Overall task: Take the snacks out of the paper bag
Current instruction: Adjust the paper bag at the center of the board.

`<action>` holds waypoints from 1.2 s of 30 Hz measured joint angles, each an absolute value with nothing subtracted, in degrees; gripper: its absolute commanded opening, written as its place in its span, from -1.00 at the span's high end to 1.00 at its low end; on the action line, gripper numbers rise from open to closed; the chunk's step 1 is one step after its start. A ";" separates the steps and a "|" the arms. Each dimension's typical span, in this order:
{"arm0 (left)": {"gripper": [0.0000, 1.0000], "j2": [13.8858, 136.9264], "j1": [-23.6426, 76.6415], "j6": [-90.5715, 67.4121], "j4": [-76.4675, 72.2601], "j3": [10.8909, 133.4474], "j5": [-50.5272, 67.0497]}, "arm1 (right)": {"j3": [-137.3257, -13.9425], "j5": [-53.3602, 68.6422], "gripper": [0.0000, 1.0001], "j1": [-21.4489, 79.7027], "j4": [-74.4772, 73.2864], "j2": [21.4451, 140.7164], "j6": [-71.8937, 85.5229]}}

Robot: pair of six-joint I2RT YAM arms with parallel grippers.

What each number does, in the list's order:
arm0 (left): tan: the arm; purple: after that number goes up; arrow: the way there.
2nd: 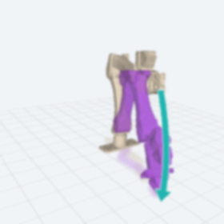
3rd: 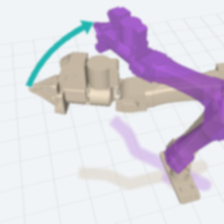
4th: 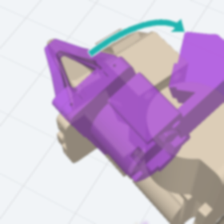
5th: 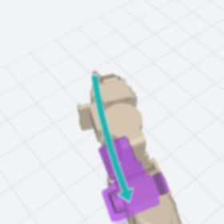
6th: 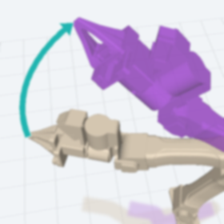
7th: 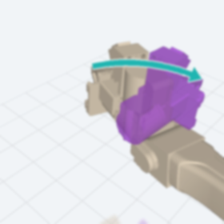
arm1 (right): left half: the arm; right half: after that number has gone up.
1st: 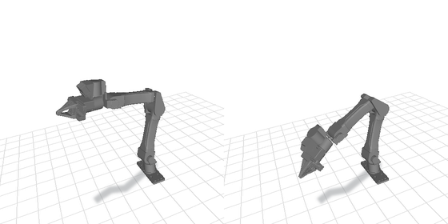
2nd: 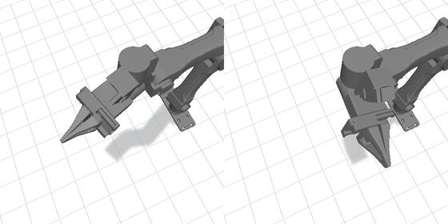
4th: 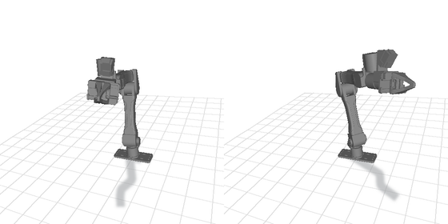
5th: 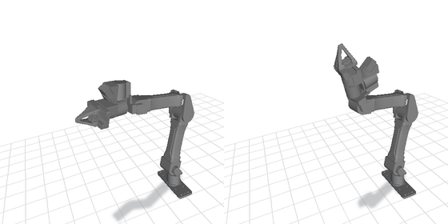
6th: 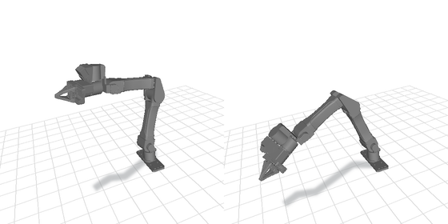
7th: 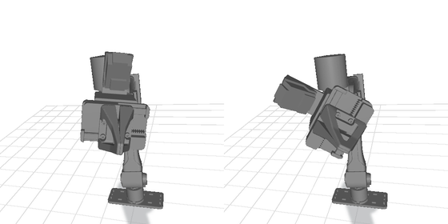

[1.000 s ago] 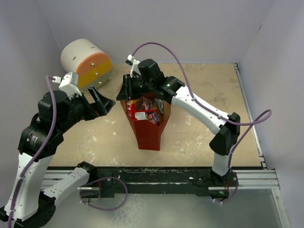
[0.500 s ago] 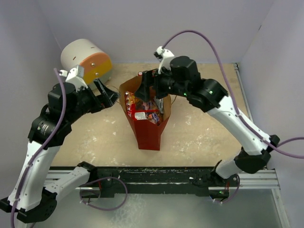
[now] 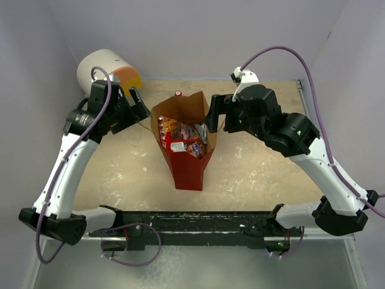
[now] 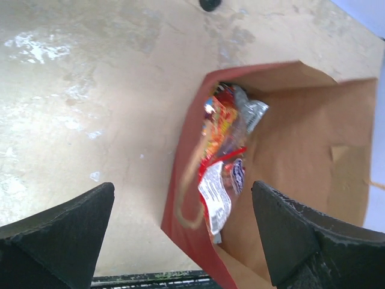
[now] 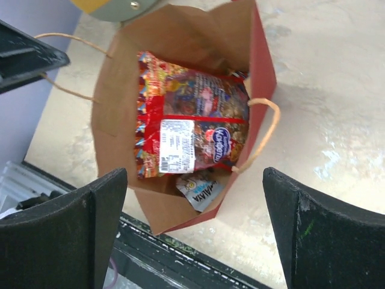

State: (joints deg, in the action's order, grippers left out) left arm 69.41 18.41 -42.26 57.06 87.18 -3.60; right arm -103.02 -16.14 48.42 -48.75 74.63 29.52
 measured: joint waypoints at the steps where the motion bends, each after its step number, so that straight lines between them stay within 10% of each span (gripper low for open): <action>1: -0.86 70.61 17.23 -42.11 57.23 87.64 -3.18 | -102.96 -17.21 -0.85 48.31 -49.74 74.78 30.26; 9: -0.38 74.02 14.96 -40.88 55.22 87.55 2.44 | -102.02 -18.85 -0.39 45.63 -53.54 79.00 36.03; 19: 0.69 75.81 14.20 -38.41 53.28 87.74 3.75 | -97.54 -12.51 0.24 37.28 -51.79 80.01 37.17; 23: 1.00 76.86 13.78 -37.43 53.82 89.67 3.64 | -97.67 -8.91 0.91 37.23 -49.36 80.34 35.53; 36: 1.00 83.68 8.14 -31.00 62.08 111.20 -0.40 | -100.60 6.46 0.97 41.58 -38.13 86.41 32.10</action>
State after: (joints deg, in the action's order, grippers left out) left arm 83.68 8.14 -31.00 62.08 111.20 -0.40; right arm -100.60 6.46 41.58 -38.13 86.41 32.10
